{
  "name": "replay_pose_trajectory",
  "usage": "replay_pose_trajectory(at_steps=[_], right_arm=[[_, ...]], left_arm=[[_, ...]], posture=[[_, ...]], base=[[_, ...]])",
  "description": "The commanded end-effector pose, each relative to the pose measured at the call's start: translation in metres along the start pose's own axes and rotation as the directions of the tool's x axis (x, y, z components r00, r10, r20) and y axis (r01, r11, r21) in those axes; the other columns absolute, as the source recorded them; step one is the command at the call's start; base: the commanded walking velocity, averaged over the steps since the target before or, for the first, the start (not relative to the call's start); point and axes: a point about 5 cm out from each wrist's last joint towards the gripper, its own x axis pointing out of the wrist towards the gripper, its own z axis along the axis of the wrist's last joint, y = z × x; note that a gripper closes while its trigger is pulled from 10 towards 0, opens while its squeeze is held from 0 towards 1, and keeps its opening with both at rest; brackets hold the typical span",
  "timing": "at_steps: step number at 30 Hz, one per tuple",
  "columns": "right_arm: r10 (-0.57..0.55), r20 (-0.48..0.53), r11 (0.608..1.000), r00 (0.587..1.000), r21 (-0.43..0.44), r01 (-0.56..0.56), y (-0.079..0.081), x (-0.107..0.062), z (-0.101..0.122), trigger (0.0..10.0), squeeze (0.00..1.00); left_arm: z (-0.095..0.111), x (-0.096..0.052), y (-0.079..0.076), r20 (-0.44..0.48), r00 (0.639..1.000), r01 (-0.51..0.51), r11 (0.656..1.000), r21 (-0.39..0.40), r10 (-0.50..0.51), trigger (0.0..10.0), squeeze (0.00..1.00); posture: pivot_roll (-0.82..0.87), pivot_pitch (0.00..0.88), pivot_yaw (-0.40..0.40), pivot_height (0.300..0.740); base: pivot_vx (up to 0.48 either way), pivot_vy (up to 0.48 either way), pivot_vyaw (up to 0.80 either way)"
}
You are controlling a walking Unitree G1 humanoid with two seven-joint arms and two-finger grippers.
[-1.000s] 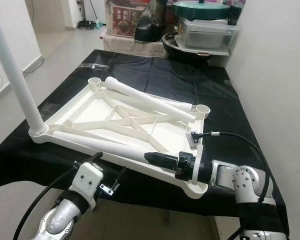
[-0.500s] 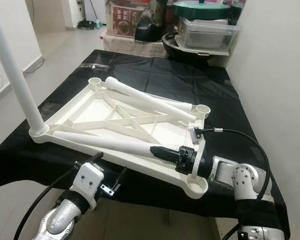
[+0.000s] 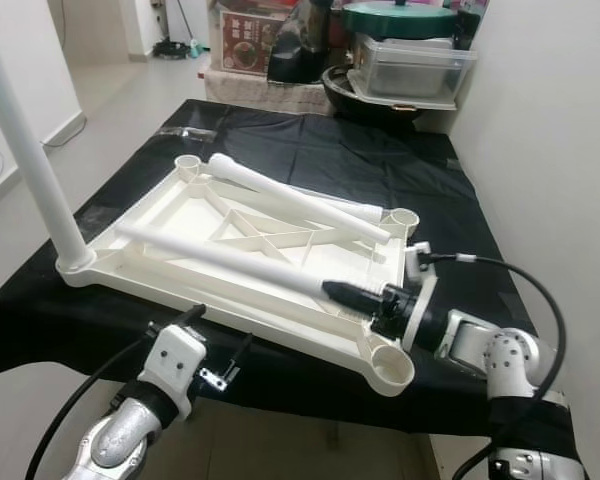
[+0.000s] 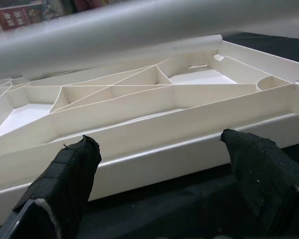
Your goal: Building children table
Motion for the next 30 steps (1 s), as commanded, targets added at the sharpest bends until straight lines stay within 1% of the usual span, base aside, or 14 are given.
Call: replay_pose_trajectory(at_steps=[1,3,4,5,6,9,14,15,19,22,23,24,25,30], right_arm=[[0.037,0.04,0.999,0.998,0.013,-0.038,0.001,0.0,0.001,0.0,0.0],[0.04,0.058,0.999,0.998,0.027,-0.042,0.0,0.001,-0.001,0.0,0.0],[0.05,0.078,0.998,0.996,0.045,-0.054,-0.001,0.001,-0.004,0.0,0.0],[0.05,0.078,0.998,0.996,0.045,-0.054,-0.001,0.001,-0.004,0.0,0.0],[0.063,0.095,0.996,0.994,0.064,-0.069,-0.001,0.001,-0.007,0.0,0.0],[0.098,0.122,0.989,0.988,0.094,-0.11,0.0,0.0,-0.012,0.0,0.0],[0.138,0.147,0.978,0.979,0.135,-0.158,0.001,-0.003,-0.02,0.0,0.0],[0.15,0.153,0.974,0.977,0.148,-0.173,0.001,-0.004,-0.022,0.0,0.0],[0.179,0.162,0.966,0.97,0.157,-0.205,0.004,-0.006,-0.026,0.0,0.0],[0.218,0.174,0.955,0.96,0.167,-0.246,0.009,-0.01,-0.029,0.0,0.0],[0.218,0.174,0.955,0.96,0.167,-0.246,0.009,-0.01,-0.029,0.0,0.0],[0.239,0.177,0.949,0.955,0.166,-0.268,0.012,-0.011,-0.031,0.0,0.0],[0.239,0.177,0.949,0.955,0.166,-0.268,0.012,-0.011,-0.031,0.0,0.0],[0.296,0.176,0.927,0.939,0.185,-0.327,0.021,-0.011,-0.039,0.0,0.0]], left_arm=[[-0.001,0.0,0.004,-0.011,1.0,-0.023,0.997,-0.067,0.023,10.0,0.0],[0.003,0.002,0.013,-0.004,0.998,-0.056,0.986,-0.157,0.056,10.0,0.0],[0.007,0.004,0.026,0.001,0.994,-0.107,0.954,-0.281,0.112,10.0,0.82],[0.007,0.004,0.026,0.001,0.994,-0.107,0.954,-0.281,0.112,10.0,0.82],[0.013,0.006,0.039,0.022,0.99,-0.12,0.905,-0.409,0.141,10.0,1.0],[0.025,0.008,0.051,0.077,0.985,-0.089,0.829,-0.552,0.156,10.0,1.0],[0.047,0.011,0.055,0.204,0.974,0.061,0.756,-0.651,0.097,10.0,1.0],[0.051,0.011,0.053,0.236,0.969,0.111,0.73,-0.674,0.071,10.0,0.0],[0.058,0.01,0.049,0.288,0.957,0.201,0.665,-0.719,0.022,10.0,0.0],[0.068,0.007,0.048,0.37,0.929,0.313,0.56,-0.767,-0.013,10.0,0.0],[0.068,0.007,0.048,0.37,0.929,0.313,0.56,-0.767,-0.013,10.0,0.0],[0.073,0.005,0.05,0.405,0.914,0.358,0.504,-0.786,-0.018,10.0,0.0],[0.073,0.005,0.05,0.405,0.914,0.358,0.504,-0.786,-0.018,10.0,0.0],[0.082,-0.002,0.066,0.488,0.872,0.445,0.374,-0.814,0.024,10.0,0.0]], posture=[[0.04,0.034,-0.079,0.74],[0.04,0.03,-0.077,0.74],[0.04,0.027,-0.076,0.74],[0.04,0.027,-0.076,0.74],[0.04,0.022,-0.075,0.74],[0.05,0.016,-0.072,0.74],[0.04,0.01,-0.068,0.74],[0.04,0.008,-0.066,0.74],[0.04,0.007,-0.063,0.74],[0.04,0.009,-0.06,0.74],[0.04,0.009,-0.06,0.74],[0.04,0.012,-0.056,0.74],[0.04,0.012,-0.056,0.74],[0.04,0.018,-0.053,0.74]], base=[[0.0,0.0,0.0],[0.0,0.0,0.0],[0.0,0.0,0.0],[0.0,0.0,0.0],[0.0,0.0,0.0],[0.0,0.0,0.0],[0.0,0.0,0.0],[0.0,0.0,0.0],[0.0,0.0,0.0],[0.0,0.0,0.0],[0.0,0.0,0.0],[0.0,0.0,0.0],[0.0,0.0,0.0],[0.0,0.0,0.0]])
